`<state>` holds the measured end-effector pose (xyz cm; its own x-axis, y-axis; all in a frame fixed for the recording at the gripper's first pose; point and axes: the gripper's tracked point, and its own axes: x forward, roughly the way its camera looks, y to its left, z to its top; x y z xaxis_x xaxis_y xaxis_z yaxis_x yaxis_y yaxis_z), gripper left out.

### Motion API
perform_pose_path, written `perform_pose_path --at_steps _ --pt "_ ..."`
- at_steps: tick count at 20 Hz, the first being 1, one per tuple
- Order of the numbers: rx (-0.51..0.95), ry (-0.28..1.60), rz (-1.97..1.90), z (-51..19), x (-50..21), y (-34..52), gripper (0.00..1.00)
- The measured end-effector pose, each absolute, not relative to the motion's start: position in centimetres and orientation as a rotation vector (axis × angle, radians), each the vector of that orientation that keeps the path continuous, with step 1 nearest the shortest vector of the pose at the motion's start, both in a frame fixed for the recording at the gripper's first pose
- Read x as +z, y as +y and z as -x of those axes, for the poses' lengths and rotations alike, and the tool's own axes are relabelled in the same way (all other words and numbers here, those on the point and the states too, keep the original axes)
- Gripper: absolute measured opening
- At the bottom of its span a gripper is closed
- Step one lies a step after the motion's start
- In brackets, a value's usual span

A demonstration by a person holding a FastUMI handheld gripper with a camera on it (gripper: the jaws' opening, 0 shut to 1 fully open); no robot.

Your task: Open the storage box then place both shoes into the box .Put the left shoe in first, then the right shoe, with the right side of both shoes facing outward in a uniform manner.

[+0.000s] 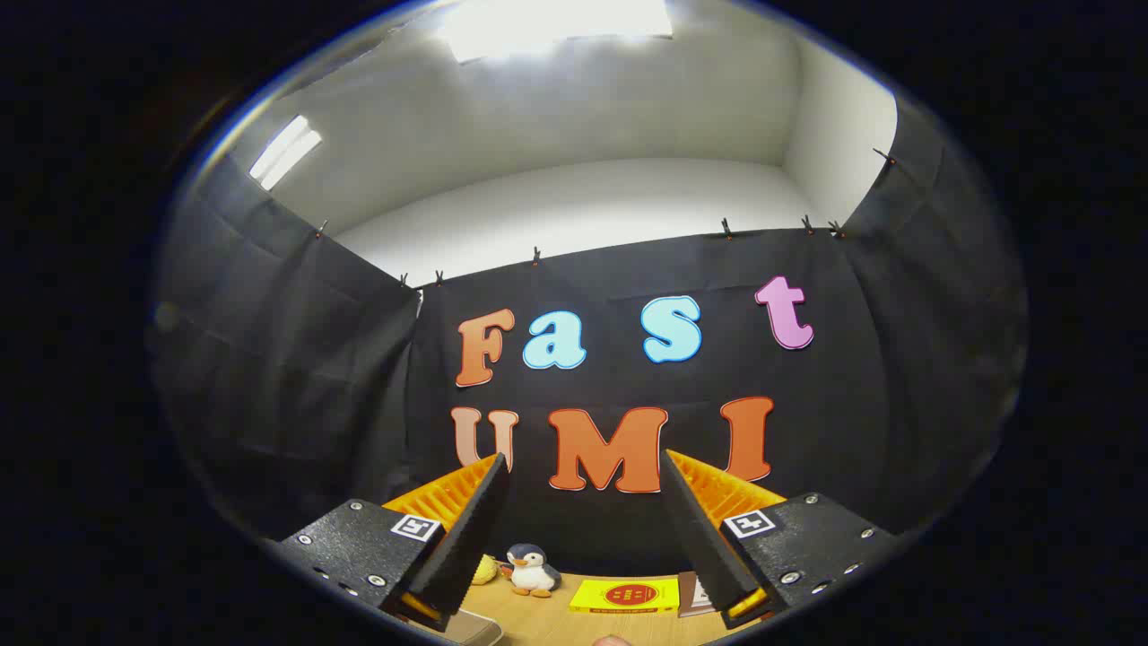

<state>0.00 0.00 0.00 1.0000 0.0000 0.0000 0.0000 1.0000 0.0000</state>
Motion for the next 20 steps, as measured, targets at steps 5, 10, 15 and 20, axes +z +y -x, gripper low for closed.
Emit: perform_pose_path --at_steps 5,10,15,20 --pt "0.04 0.025 0.009 0.3 -0.9 0.6 0.99" --pt "0.071 0.014 0.013 0.3 -1.0 1.6 0.99" --pt "0.086 0.017 0.015 0.3 -1.4 2.1 0.99" --pt "0.101 0.048 0.056 0.5 -3.4 2.6 0.99"
